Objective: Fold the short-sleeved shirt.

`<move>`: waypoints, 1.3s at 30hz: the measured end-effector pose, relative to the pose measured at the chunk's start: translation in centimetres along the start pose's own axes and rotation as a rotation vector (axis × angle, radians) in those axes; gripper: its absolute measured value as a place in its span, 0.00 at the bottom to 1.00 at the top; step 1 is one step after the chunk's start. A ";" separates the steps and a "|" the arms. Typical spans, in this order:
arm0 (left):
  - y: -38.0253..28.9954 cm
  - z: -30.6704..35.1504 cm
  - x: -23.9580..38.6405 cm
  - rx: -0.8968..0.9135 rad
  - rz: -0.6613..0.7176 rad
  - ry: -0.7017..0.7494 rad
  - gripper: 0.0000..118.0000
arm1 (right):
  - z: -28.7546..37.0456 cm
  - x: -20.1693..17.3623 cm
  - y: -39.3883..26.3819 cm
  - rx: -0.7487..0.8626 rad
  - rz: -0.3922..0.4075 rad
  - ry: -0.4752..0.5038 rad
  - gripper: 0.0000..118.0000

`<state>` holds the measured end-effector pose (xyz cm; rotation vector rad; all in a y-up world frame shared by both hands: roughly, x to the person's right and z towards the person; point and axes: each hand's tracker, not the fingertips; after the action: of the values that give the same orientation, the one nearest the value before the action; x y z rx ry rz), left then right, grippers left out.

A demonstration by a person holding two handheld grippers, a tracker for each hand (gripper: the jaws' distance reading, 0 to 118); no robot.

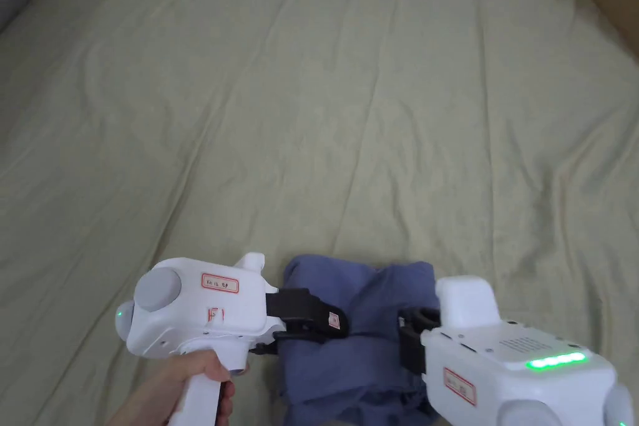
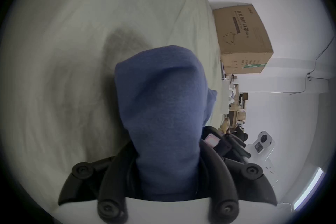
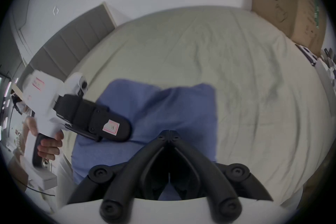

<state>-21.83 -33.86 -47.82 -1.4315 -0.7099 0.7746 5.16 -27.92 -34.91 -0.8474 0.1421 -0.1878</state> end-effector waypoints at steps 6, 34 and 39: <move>1.5 8.2 -1.3 0.076 -0.143 0.145 0.23 | 4.7 -2.2 1.9 0.150 -0.010 -0.047 0.00; 5.0 33.6 -9.1 0.630 -0.180 0.922 0.88 | 5.2 -8.4 4.1 0.198 0.076 -0.092 0.00; 0.2 31.8 -1.9 0.729 -0.295 0.863 0.13 | 6.4 -7.8 4.5 0.224 0.060 -0.077 0.00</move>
<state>-48.82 -17.00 -47.15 -0.8215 0.0567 0.0954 -0.67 -18.60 -33.68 -0.6257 0.0725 -0.1119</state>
